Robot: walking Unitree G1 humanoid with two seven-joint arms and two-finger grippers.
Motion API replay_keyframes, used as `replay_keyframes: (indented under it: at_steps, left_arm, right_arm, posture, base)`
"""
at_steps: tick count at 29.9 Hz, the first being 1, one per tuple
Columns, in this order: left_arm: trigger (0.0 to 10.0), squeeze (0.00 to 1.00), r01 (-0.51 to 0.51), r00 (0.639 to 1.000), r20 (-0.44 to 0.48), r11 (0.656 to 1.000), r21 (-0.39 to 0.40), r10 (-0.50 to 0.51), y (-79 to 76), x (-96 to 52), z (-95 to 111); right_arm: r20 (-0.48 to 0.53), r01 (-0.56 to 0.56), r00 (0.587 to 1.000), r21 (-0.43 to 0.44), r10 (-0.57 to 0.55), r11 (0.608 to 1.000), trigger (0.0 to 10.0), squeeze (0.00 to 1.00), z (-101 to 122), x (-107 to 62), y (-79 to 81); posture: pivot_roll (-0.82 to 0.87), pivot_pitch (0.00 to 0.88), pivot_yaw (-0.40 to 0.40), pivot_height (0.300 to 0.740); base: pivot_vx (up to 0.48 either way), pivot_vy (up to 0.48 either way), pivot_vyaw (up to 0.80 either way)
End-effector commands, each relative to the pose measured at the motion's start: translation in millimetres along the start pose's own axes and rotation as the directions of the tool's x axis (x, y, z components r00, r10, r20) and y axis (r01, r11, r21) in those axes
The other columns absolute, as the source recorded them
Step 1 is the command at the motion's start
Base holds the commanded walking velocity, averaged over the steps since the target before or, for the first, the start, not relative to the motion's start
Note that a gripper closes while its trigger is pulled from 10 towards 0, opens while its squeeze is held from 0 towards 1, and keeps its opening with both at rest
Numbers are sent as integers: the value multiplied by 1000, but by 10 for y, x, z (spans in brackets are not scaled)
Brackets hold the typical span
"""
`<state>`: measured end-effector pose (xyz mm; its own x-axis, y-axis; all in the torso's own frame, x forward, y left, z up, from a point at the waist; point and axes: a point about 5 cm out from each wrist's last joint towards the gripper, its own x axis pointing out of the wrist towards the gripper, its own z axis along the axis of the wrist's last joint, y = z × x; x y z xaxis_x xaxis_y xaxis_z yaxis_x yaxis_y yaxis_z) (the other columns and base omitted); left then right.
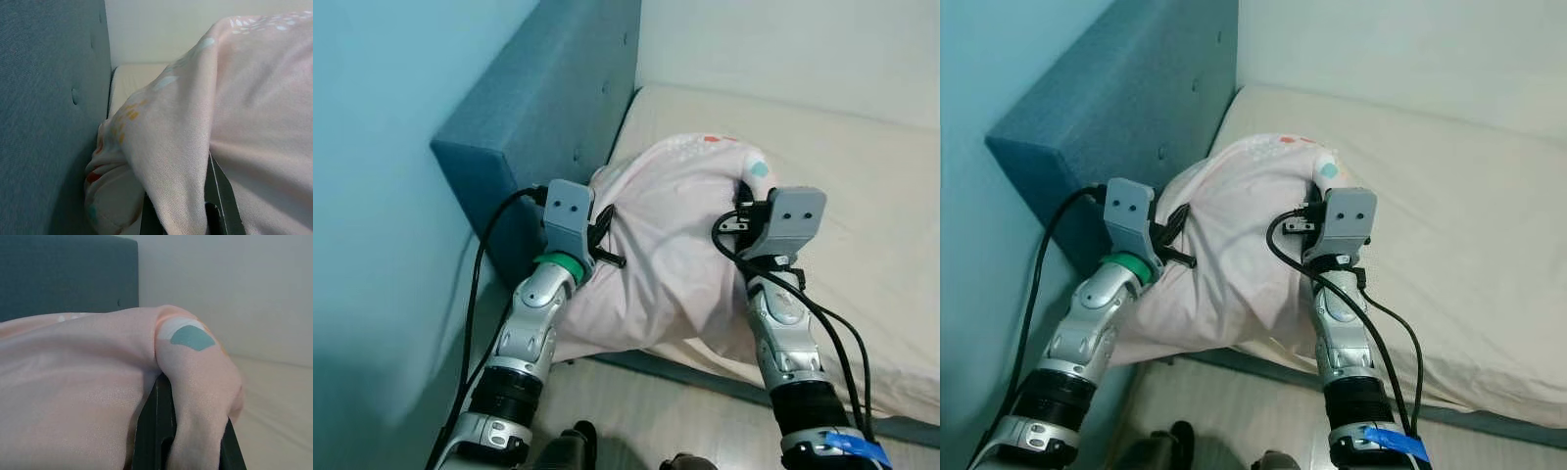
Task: Clean up the room
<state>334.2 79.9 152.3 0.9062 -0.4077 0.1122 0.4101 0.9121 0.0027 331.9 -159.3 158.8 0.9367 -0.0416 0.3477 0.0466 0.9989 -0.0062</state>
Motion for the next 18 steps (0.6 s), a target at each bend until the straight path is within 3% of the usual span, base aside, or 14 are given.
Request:
replay_keyframes:
  at_steps: [1, 8, 18]
  left_arm:
    - [10000, 0, 16, 999, 29, 1000, 4, -17, -36, -8, 46]
    - [10000, 0, 48, 998, 46, 999, -19, -47, -73, -31, 50]
    - [10000, 0, 77, 995, 63, 997, -26, -75, -105, -14, 79]
  right_arm:
    - [32, 1, 999, 8, -1, 1000, 10000, 0, 58, 16, -1]
    - [34, 1, 999, 6, -1, 1000, 10000, 0, 65, 8, -11]
    - [38, 6, 999, 6, -6, 1000, 10000, 0, 68, 8, -23]
  posture:
    - [33, 53, 27, 740]
    - [26, 46, 31, 740]
    - [25, 30, 37, 740]
  base:
    - [0, 0, 0]
    - [0, 0, 0]
    - [324, 0, 0]
